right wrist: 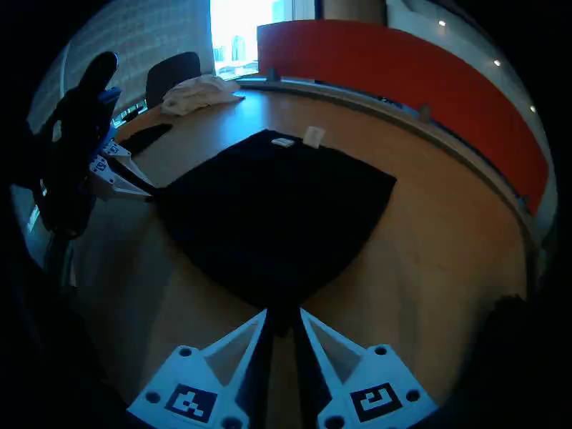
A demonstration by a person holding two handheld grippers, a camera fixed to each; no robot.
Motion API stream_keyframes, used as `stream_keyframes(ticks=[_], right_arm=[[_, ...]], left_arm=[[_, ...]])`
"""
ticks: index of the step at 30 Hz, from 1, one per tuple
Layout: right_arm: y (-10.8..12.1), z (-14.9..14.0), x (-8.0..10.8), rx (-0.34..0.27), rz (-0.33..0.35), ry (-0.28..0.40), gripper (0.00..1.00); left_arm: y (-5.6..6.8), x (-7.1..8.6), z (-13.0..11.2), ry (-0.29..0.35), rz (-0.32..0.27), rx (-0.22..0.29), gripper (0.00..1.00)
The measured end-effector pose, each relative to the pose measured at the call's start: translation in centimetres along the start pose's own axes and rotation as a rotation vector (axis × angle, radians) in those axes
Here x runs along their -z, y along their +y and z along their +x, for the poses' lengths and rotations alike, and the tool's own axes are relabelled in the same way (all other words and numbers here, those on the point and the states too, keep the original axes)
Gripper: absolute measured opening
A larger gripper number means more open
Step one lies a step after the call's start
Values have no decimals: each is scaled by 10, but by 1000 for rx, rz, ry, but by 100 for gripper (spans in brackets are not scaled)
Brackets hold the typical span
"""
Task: Fold towel
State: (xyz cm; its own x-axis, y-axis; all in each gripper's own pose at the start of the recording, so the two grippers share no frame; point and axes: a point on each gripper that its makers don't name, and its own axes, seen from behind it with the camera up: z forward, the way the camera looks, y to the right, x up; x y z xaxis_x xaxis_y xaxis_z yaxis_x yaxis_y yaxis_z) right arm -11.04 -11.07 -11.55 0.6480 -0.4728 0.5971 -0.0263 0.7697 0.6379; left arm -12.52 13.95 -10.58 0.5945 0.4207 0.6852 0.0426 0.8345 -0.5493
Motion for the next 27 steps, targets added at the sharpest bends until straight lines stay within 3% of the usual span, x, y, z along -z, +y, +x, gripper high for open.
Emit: stream_keyframes(ticks=[27], right_arm=[[-2, 44, 61, 49, 6, 50, 18]], left_arm=[[13, 60, 39, 59, -13, 76, 14]])
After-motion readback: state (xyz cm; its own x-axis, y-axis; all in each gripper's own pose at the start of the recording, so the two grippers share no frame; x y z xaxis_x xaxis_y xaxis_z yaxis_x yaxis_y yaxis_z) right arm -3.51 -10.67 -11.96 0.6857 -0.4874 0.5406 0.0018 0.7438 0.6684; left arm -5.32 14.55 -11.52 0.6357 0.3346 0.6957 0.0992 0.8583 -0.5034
